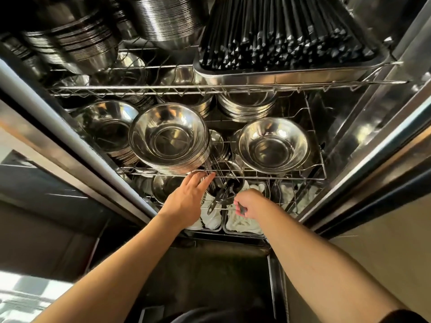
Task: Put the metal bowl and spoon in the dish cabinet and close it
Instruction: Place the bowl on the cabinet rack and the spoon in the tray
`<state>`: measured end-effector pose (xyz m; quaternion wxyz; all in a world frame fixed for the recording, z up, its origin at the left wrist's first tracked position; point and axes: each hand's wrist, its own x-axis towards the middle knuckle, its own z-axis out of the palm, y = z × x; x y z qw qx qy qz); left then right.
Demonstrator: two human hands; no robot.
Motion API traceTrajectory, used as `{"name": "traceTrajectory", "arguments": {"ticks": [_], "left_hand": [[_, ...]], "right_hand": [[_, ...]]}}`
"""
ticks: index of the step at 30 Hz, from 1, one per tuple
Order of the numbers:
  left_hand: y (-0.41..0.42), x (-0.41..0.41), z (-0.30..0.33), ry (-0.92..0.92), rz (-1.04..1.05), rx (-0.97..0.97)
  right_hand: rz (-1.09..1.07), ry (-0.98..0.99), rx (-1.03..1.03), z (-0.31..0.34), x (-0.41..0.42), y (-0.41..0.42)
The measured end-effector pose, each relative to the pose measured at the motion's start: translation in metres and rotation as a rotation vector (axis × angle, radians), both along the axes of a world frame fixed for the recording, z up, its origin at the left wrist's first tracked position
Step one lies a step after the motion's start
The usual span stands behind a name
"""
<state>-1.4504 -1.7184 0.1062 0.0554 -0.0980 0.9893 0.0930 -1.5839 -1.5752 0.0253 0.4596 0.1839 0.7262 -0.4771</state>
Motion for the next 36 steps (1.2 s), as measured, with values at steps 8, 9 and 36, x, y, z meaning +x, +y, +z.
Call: {"name": "traceTrajectory", "arguments": {"ticks": [8,9,36], "left_hand": [[0.001,-0.001,-0.001,0.027,0.003,0.016],[0.001,-0.001,-0.002,0.031,0.001,0.018],[-0.001,-0.012,0.009,-0.007,-0.016,-0.004]], "right_hand": [[-0.046,0.004,-0.011,-0.008,-0.008,-0.021],[-0.061,0.015,-0.016,-0.008,-0.009,-0.022],[0.554,0.941,0.232,0.074,0.038,0.033]]}}
